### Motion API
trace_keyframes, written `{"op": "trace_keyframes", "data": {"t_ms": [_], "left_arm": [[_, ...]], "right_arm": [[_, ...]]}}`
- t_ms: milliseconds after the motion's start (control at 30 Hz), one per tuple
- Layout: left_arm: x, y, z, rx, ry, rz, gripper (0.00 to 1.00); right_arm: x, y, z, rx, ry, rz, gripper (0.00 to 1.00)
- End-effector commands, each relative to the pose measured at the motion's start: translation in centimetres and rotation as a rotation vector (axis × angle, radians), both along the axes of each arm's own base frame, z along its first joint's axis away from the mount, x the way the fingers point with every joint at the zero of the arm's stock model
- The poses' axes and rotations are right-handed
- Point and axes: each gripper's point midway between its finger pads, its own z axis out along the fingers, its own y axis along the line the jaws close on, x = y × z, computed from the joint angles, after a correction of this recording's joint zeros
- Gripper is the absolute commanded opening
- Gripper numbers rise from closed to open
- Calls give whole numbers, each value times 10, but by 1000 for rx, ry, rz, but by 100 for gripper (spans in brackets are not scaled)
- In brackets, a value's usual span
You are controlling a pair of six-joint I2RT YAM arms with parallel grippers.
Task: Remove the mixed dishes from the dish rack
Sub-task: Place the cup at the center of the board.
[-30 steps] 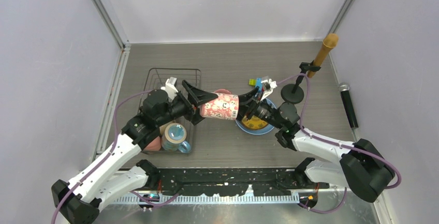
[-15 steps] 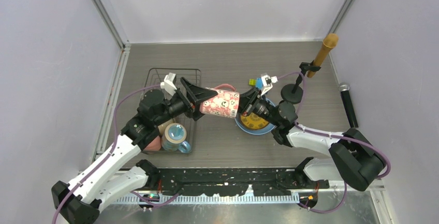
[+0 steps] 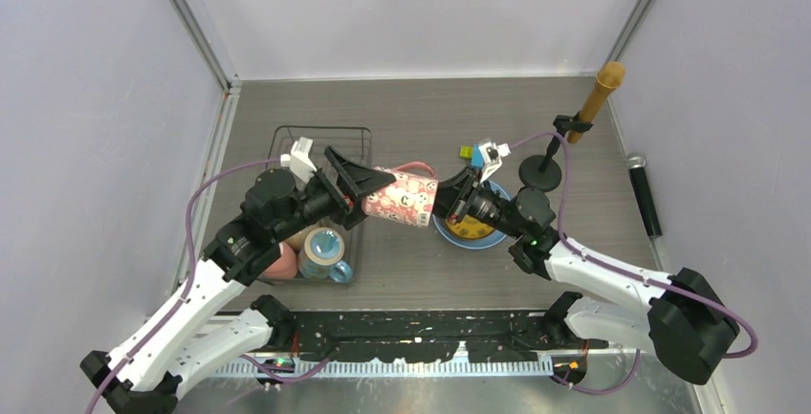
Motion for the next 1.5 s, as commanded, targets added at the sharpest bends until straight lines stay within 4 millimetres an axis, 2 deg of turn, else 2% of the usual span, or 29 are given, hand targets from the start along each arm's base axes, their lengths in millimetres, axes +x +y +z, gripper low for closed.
{"op": "trace_keyframes", "data": {"t_ms": [0,100,133,167,200,233,267,367,533,567,600,633,800,833,900,967,1067,1100,1133,1167,1200,1300,1333,1433,1467], "left_arm": [[36,67,-6,216,-77,358,100],[39,77,-14,294,-94,390,100],[39,81,-17,326,-91,399,100],[40,84,-20,362,-89,405,100],[40,88,-22,397,-89,411,100],[40,92,-25,427,-87,420,100],[40,96,-27,454,-83,426,100],[40,103,-33,511,-91,438,100],[40,112,-40,558,-91,464,100],[40,113,-41,569,-94,464,100],[40,115,-42,580,-97,467,100],[39,118,-43,596,-101,469,100],[32,134,-53,687,-75,487,100],[31,136,-55,703,-74,484,100],[26,140,-61,747,-62,465,100],[22,143,-66,787,-57,444,100],[16,156,-73,841,-35,464,100],[14,160,-74,853,-29,470,100],[11,163,-76,864,-24,474,99],[8,166,-77,872,-20,475,100],[6,169,-79,877,-18,478,100],[0,175,-82,885,-22,483,100],[-2,176,-84,889,-23,476,100],[-7,177,-89,895,-26,463,100],[-7,177,-91,901,-24,457,100]], "right_arm": [[3,-14,23,-17,-66,-71,1],[6,-18,20,-44,-23,-100,1],[9,-21,11,-76,22,-129,1],[11,-25,14,-85,41,-150,1],[19,-30,-8,-157,127,-203,1],[23,-34,-6,-175,144,-236,1],[30,-43,-20,-242,210,-300,1],[34,-60,-43,-352,272,-383,1],[39,-73,-40,-365,278,-458,1],[39,-75,-48,-396,301,-467,1],[43,-78,-44,-400,308,-494,1],[46,-82,-54,-439,344,-522,1],[59,-75,-52,-495,389,-539,1],[61,-79,-58,-528,407,-561,1],[75,-83,-49,-582,433,-629,1],[84,-85,-61,-671,471,-666,1],[105,-79,-62,-758,480,-701,1],[114,-79,-51,-751,469,-724,1],[123,-81,-63,-798,489,-734,1],[130,-78,-53,-788,477,-733,1],[139,-77,-65,-815,509,-719,1],[166,-71,-76,-824,557,-680,1],[171,-76,-81,-838,583,-677,1],[197,-80,-91,-895,603,-688,1],[205,-82,-86,-897,609,-689,1]]}}
